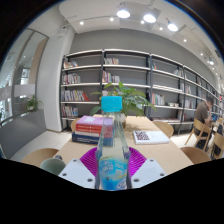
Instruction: Pour water
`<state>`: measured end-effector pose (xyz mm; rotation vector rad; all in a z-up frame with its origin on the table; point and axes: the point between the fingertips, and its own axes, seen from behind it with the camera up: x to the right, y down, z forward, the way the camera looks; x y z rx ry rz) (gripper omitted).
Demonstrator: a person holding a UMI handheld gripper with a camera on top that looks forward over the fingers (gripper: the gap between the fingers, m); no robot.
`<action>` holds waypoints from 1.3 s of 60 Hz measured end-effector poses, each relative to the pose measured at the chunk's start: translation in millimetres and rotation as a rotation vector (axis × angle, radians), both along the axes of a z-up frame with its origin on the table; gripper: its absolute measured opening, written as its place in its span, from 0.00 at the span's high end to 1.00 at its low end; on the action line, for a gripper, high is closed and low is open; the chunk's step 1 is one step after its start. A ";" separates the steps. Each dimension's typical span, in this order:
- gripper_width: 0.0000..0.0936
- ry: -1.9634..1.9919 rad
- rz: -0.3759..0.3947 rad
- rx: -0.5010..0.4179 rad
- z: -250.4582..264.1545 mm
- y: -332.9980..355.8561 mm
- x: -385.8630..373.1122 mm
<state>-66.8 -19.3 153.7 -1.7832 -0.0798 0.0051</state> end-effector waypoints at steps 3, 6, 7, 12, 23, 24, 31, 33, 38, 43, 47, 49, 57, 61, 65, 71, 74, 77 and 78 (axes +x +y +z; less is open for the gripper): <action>0.62 0.017 -0.004 -0.025 -12.8 6.6 15.8; 0.62 0.036 -0.013 -0.040 -29.8 8.1 15.0; 0.62 0.042 -0.021 -0.044 -41.7 3.4 1.0; 0.61 0.058 -0.016 -0.026 -46.5 9.8 23.5; 0.58 0.053 -0.026 -0.017 -42.9 -0.7 22.3; 0.56 0.056 -0.031 -0.020 -44.0 -0.6 21.1; 0.50 0.062 -0.044 -0.044 -44.0 -4.6 23.1; 0.47 0.068 -0.049 -0.047 -46.2 -4.8 23.0; 0.38 0.069 -0.055 -0.083 -53.1 -7.8 23.0; 0.17 0.065 -0.028 -0.127 -57.0 -21.9 16.2; 0.07 0.060 -0.035 -0.150 -59.0 -38.5 14.4; 0.09 0.056 -0.039 -0.178 -59.3 -52.9 13.7; 0.09 0.046 -0.074 -0.299 -74.8 -116.5 4.7; 0.09 0.051 -0.077 -0.336 -75.8 -142.8 -11.7; 0.08 0.056 -0.072 -0.359 -57.1 -163.7 -23.1; 0.09 0.074 -0.072 -0.328 -28.5 -180.7 -43.1; 0.09 0.081 -0.072 -0.329 -15.1 -185.8 -49.8; 0.09 0.077 -0.076 -0.329 0.7 -188.5 -52.2; 0.09 0.073 -0.076 -0.326 4.6 -189.4 -53.6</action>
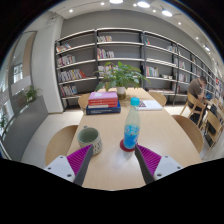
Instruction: Pour water
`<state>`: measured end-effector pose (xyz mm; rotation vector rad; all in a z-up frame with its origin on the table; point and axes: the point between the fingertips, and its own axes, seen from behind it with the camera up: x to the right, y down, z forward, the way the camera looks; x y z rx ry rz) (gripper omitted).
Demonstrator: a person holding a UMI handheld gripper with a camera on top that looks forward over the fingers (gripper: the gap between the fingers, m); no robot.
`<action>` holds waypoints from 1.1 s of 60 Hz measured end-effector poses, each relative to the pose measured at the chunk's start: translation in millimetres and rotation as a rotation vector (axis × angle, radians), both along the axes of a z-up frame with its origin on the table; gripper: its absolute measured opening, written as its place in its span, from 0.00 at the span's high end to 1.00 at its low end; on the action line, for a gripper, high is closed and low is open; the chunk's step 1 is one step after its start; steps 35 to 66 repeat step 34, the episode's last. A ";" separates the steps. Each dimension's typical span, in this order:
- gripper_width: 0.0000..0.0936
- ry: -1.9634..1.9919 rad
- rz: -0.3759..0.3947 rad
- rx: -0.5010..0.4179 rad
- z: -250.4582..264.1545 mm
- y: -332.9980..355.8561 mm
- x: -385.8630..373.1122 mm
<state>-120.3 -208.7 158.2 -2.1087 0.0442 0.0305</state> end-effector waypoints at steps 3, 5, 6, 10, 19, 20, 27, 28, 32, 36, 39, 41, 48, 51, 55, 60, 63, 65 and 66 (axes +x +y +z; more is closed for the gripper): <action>0.08 -0.011 0.003 0.012 11.9 -2.7 -2.8; 0.09 -0.015 0.005 0.021 25.4 -5.3 -4.5; 0.09 -0.017 0.006 0.027 30.1 -6.1 -5.5; 0.09 -0.026 0.012 0.052 45.4 -8.9 -9.0; 0.09 -0.043 0.013 0.073 69.1 -17.6 -13.4; 0.09 -0.041 0.012 0.074 72.5 -21.1 -11.2; 0.08 -0.028 0.000 0.072 77.5 -26.9 -17.0; 0.08 -0.024 -0.002 0.071 77.9 -27.6 -17.6; 0.09 -0.010 -0.013 0.073 78.0 -31.4 -17.8; 0.09 -0.005 -0.017 0.069 77.0 -33.2 -17.4; 0.09 -0.005 -0.017 0.069 77.0 -33.2 -17.4; 0.09 -0.005 -0.017 0.069 77.0 -33.2 -17.4; 0.09 -0.005 -0.017 0.069 77.0 -33.2 -17.4; 0.09 -0.005 -0.017 0.069 77.0 -33.2 -17.4; 0.09 -0.005 -0.017 0.069 77.0 -33.2 -17.4; 0.09 -0.005 -0.017 0.069 77.0 -33.2 -17.4; 0.09 -0.005 -0.017 0.069 77.0 -33.2 -17.4; 0.09 -0.005 -0.017 0.069 77.0 -33.2 -17.4; 0.09 -0.005 -0.017 0.069 77.0 -33.2 -17.4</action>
